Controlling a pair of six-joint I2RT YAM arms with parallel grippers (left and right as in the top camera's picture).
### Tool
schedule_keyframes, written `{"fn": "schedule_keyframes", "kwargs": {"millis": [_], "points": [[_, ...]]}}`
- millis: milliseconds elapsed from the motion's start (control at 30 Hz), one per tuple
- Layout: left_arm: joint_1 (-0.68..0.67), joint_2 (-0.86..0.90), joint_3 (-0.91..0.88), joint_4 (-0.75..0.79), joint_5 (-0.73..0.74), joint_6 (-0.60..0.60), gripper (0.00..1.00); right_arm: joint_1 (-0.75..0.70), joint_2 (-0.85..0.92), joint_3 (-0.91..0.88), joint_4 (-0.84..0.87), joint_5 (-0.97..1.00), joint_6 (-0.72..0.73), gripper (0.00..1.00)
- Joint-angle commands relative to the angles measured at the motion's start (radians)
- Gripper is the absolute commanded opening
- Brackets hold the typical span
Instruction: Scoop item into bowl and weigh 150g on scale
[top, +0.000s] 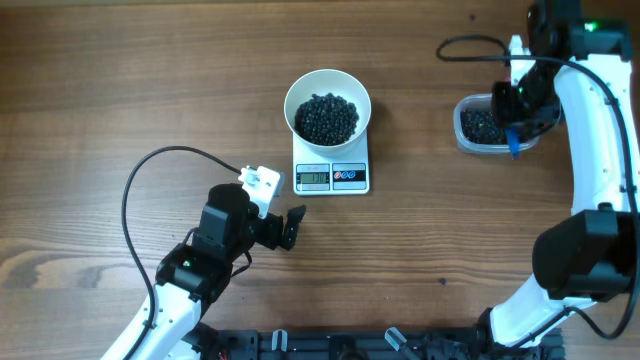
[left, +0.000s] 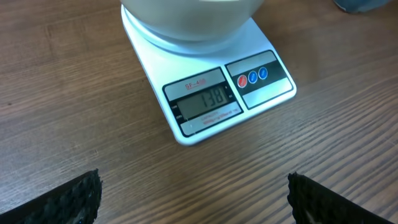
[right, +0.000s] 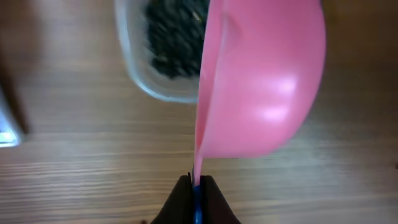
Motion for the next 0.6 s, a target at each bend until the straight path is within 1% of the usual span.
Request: {"fn": "schedule_keyframes", "kwargs": {"millis": [0, 200, 333, 433, 567], "points": [[0.004, -0.007, -0.003, -0.001, -0.006, -0.01, 1.0, -0.001, -0.007, -0.104, 0.051, 0.124, -0.004, 0.04], [0.004, -0.007, -0.003, -0.001, -0.006, -0.01, 1.0, -0.001, 0.02, -0.248, 0.209, 0.205, -0.005, 0.04], [0.004, -0.007, -0.003, -0.001, -0.006, -0.01, 1.0, -0.003, 0.065, -0.251, 0.262, 0.232, -0.006, 0.04], [0.004, -0.007, -0.003, -0.001, -0.006, -0.01, 1.0, -0.005, 0.111, -0.251, 0.269, 0.269, -0.007, 0.04], [0.004, -0.007, -0.003, -0.001, -0.006, -0.011, 1.0, -0.004, 0.132, -0.251, 0.273, 0.263, -0.027, 0.04]]}}
